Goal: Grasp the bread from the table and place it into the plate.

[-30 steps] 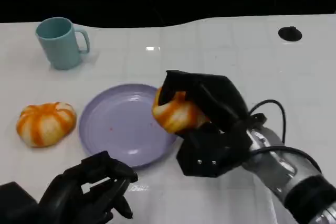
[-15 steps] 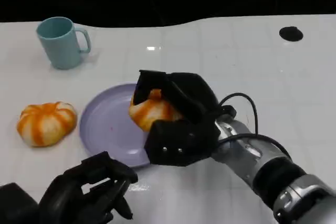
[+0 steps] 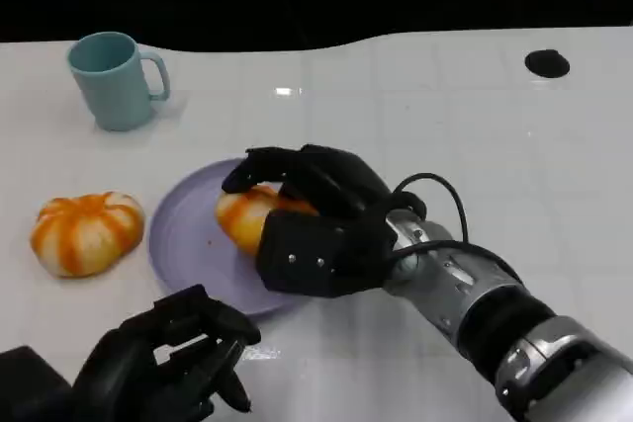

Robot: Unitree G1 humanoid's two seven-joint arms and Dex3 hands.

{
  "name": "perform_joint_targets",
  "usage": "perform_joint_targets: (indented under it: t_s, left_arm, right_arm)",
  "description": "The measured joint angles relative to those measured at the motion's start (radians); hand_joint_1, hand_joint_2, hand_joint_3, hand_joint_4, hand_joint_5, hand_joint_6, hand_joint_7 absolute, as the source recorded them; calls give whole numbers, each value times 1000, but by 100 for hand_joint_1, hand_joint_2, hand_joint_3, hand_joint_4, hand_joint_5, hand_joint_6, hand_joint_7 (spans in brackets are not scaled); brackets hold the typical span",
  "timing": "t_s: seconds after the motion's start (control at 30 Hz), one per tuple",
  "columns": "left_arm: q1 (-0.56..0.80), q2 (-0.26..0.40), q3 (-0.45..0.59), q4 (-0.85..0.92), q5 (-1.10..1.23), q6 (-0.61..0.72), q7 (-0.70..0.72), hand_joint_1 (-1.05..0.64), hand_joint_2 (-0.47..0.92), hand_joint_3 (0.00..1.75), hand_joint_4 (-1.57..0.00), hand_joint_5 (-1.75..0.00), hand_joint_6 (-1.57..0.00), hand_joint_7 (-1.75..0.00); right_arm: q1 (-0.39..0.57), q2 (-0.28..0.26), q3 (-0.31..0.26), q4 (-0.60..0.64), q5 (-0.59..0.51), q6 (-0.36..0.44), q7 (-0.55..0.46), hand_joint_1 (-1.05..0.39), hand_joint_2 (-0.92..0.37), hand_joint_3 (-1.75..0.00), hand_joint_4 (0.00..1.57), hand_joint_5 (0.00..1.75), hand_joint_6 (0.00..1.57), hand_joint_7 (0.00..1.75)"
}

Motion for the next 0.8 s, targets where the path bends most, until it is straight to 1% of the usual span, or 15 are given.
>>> perform_joint_targets:
  t_s: [0.1,0.2,0.37,0.47,0.57,0.8]
  left_arm:
    - [0,0,-1,0,0,0,0,-43,92,43,-69,-164,-70,-124]
    - [0,0,-2,0,1,-2,0,-43,92,43,-69,-164,-70,-125]
    - [0,1,-4,1,3,-14,0,-43,92,43,-69,-164,-70,-125]
    - [0,2,-4,4,2,-15,0,-44,92,40,-71,-162,-73,-122]
    - [1,1,-4,4,2,-14,0,-43,92,43,-70,-162,-71,-121]
    - [0,5,-4,16,2,-15,0,-43,92,44,-69,-163,-71,-122]
  right_arm:
    - [-1,-6,14,-10,-13,25,45,-59,-92,-22,2,30,29,0]
    - [-1,-11,15,-36,-12,58,95,-61,-92,-23,0,29,27,0]
    - [-1,-29,20,-77,-12,93,138,-64,-92,-26,0,25,24,0]
    - [1,-39,21,-108,-12,103,154,-65,-92,-26,0,25,24,0]
    - [15,-51,21,-144,-11,109,169,-66,-92,-26,1,25,24,0]
    - [79,-112,25,-257,-11,119,203,-67,-92,-25,3,29,25,1]
